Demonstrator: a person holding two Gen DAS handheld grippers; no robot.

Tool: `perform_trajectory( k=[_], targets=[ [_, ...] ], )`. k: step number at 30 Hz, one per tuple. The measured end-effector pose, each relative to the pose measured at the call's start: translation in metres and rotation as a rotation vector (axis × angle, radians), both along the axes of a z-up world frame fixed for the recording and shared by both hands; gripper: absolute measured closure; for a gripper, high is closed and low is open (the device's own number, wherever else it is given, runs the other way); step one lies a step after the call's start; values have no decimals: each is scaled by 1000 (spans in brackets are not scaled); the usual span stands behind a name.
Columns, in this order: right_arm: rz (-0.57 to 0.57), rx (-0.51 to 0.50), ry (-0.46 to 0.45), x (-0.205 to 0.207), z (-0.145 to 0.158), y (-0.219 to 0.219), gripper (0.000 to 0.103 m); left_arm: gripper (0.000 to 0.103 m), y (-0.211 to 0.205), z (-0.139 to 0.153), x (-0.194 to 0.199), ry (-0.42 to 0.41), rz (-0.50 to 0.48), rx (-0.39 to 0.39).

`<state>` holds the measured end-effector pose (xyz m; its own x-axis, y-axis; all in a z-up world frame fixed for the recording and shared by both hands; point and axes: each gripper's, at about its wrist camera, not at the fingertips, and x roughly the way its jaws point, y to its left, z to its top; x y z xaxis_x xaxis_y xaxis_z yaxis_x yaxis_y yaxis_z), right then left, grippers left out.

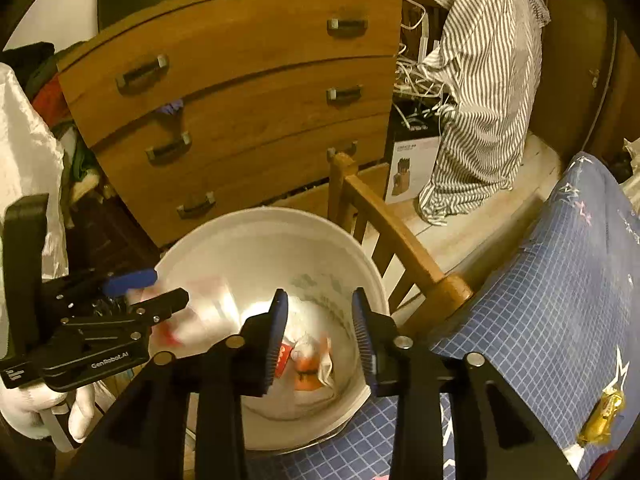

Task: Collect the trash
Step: 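Grasp the bubble wrap with the left tool while the right tool grasps the white sock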

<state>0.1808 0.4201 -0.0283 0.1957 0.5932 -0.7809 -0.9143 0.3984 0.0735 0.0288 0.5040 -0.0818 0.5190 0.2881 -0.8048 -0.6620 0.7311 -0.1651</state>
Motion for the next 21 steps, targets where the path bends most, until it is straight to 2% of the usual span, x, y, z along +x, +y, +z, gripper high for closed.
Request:
perform_trajectory(
  k=[5,7,8,9,11,14,18,21],
  targets=[
    [-15,55,6,0,15,-23,62,51,-8,8,-1,-9,-9,20],
    [-32,101,5,-3,23,-48,58,51,-15,13,-2,-24,-17,24],
    [-43,125,4,-5,26,-62,51,51,-19,15,-3,-32,-22,27],
    [-57,157,3,-8,29,-82,44,51,-28,18,-2,-43,-35,34],
    [-79,207,-17,-14,33,-122,39,51,-43,21,1,-56,-67,38],
    [-141,257,-45,-17,27,-196,38,51,-81,22,14,-73,-147,43],
    [-297,262,-31,4,-6,-315,38,51,-143,16,40,-93,-280,19],
    [-425,221,-48,26,-33,-389,38,51,-187,7,58,-91,-373,0]
  ],
)
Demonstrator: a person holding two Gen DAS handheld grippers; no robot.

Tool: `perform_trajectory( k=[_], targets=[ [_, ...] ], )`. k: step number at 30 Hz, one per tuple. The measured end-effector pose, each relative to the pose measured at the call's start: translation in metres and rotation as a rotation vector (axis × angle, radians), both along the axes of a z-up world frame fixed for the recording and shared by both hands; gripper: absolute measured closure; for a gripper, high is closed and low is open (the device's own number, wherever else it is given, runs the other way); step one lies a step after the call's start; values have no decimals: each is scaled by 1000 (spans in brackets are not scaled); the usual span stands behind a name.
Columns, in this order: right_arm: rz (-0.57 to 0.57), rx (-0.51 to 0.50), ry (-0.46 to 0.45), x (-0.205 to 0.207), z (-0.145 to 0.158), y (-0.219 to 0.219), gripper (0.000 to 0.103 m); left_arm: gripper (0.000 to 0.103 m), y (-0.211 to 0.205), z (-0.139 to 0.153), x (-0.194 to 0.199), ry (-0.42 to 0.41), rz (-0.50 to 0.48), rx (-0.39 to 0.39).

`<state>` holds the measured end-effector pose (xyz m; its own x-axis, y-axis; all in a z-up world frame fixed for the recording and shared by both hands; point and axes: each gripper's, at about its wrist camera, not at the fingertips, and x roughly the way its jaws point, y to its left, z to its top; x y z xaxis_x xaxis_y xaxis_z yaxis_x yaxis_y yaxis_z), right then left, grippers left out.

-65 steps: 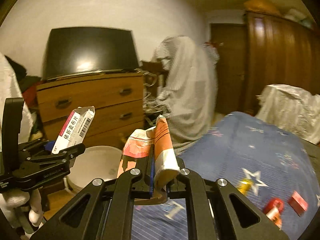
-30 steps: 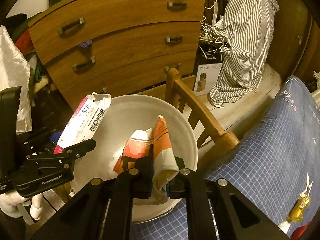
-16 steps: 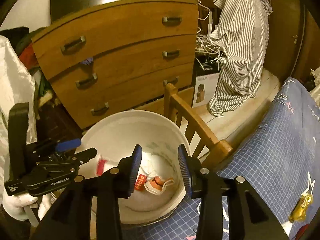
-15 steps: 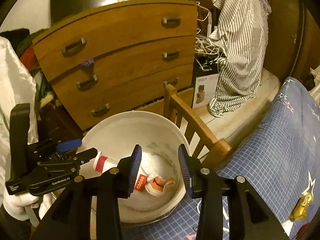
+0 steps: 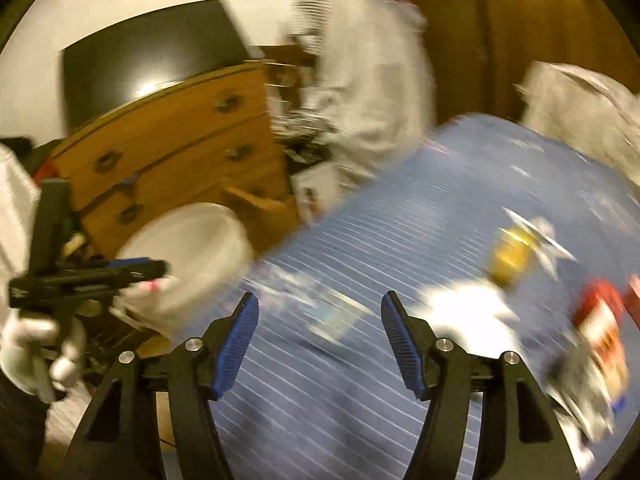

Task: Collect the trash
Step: 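Grasp the bubble wrap with the left tool while the right tool grasps the white sock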

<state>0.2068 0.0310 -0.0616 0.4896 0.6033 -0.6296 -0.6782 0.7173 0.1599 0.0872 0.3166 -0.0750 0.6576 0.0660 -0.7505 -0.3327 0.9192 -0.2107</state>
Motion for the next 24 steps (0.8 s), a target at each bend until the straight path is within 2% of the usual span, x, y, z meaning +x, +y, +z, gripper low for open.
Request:
perform_trajectory(
  k=[3,5,9,11,14,16,18,21,22,24],
  targets=[
    [-98,-28,40,29,-27,-52,38,51,-45,-14,20,24,-94,-15],
    [-104,-47,58,43,-42,-66,38,51,-74,-25,31,48,-147,-16],
    [-88,-77,84,70,-66,-76,38,51,-99,-41,39,77,-182,-34],
    [-70,-67,113,70,-71,-71,38,51,-105,-47,44,91,-185,-42],
    [10,2,174,50,-67,-57,37,49,-111,-49,50,107,-188,-31],
    [86,69,221,28,-62,-59,37,44,-116,-50,57,112,-182,-22],
    [142,113,229,10,-54,-68,36,44,-122,-51,65,117,-189,-22],
    [131,144,184,-13,-40,-100,35,44,-141,-48,76,114,-232,-3],
    [116,146,165,-18,-36,-108,35,40,-151,-47,80,109,-256,10],
    [77,109,89,-27,-28,-134,32,36,-173,-46,91,98,-302,46]
  ],
)
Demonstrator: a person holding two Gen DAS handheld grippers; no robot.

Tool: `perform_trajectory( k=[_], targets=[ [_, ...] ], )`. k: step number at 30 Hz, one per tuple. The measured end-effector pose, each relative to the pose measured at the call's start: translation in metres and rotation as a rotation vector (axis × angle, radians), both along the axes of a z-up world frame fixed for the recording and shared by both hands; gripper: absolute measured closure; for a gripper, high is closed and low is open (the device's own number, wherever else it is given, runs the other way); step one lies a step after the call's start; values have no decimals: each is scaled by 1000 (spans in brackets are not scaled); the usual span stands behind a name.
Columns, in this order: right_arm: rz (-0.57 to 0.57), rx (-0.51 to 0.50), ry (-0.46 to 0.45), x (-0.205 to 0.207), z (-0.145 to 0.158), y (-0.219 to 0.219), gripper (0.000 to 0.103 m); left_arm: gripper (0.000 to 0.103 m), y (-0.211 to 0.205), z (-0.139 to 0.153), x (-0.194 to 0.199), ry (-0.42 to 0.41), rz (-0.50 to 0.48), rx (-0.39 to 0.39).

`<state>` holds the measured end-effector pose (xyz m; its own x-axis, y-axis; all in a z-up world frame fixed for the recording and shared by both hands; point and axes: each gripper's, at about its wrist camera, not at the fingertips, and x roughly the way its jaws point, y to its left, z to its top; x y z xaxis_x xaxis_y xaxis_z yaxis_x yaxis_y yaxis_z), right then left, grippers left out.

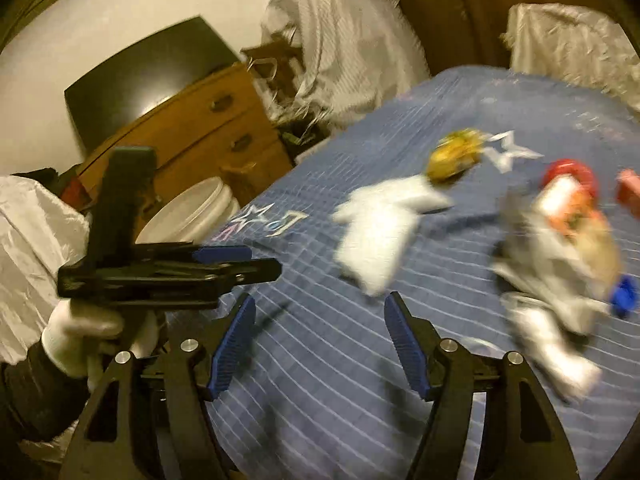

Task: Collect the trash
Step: 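Grasp the bubble wrap with the left tool while the right tool grasps the white sock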

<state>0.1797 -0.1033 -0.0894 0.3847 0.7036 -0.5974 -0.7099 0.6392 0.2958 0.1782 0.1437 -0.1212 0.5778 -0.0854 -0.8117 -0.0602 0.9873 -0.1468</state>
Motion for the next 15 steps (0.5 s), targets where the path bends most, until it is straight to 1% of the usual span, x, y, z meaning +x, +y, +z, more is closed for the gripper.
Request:
perform_trajectory(
  k=[2,4,8,9,11,13,15],
  targets=[
    [-24,-51,-42,-2,1,-20,32,35,-17,-2,14,-3,-31,12],
    [-57,-117,-68,2,0,-44,32,35,-32,-4,29,0,-37,30],
    [-95,-219,-79,23,-15,-80,32,35,-52,-12,55,12,-15,109],
    [-95,-245,-71,30,-19,-86,32,35,-53,-14,59,19,-7,120],
    [-86,-280,-59,39,-27,-91,32,35,-54,-21,68,46,13,119],
    [-62,-308,-32,51,-39,-85,33,35,-53,-26,73,59,29,131],
    [-46,-317,-9,61,-49,-78,38,35,-54,-30,78,68,41,136]
  ],
)
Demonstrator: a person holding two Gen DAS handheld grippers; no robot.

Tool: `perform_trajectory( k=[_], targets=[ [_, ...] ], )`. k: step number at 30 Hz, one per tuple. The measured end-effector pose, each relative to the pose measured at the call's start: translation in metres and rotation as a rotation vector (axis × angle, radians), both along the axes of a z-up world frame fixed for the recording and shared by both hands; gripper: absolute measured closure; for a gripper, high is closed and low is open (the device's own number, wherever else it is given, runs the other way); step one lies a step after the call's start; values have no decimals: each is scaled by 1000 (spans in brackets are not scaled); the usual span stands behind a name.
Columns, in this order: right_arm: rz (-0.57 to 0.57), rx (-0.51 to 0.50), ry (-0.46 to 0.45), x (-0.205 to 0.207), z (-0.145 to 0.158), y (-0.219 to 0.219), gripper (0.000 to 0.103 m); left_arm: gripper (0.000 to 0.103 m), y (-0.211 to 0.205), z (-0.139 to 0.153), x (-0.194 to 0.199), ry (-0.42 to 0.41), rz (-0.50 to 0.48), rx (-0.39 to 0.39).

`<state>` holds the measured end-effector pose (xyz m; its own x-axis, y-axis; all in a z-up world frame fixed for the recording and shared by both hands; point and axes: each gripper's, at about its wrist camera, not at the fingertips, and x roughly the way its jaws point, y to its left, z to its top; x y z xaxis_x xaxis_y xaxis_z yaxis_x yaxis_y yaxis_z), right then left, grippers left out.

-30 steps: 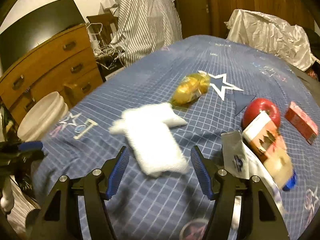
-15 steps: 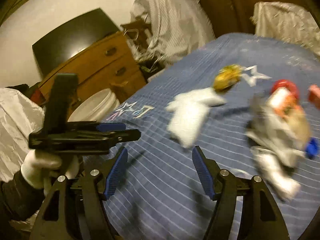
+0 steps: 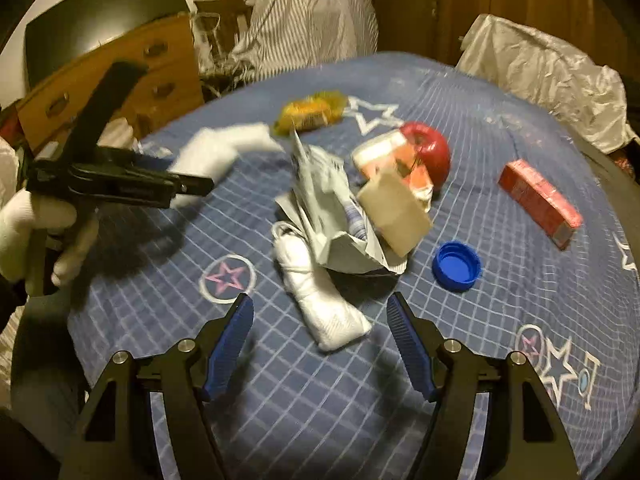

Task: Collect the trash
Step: 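Grasp the bubble wrap with the left tool while the right tool grasps the white sock, then lift the bubble wrap and white sock off the bed with both tools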

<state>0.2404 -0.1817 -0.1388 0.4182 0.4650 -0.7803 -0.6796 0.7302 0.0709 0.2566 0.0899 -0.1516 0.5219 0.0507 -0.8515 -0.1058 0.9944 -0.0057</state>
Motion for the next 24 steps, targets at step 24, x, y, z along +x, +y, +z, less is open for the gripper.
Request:
perform_trajectory(
  k=[24],
  targets=[
    [-222,211,-100,-85,27,-8,77,55,-5,42,-89,-174,-34,-31]
  ],
)
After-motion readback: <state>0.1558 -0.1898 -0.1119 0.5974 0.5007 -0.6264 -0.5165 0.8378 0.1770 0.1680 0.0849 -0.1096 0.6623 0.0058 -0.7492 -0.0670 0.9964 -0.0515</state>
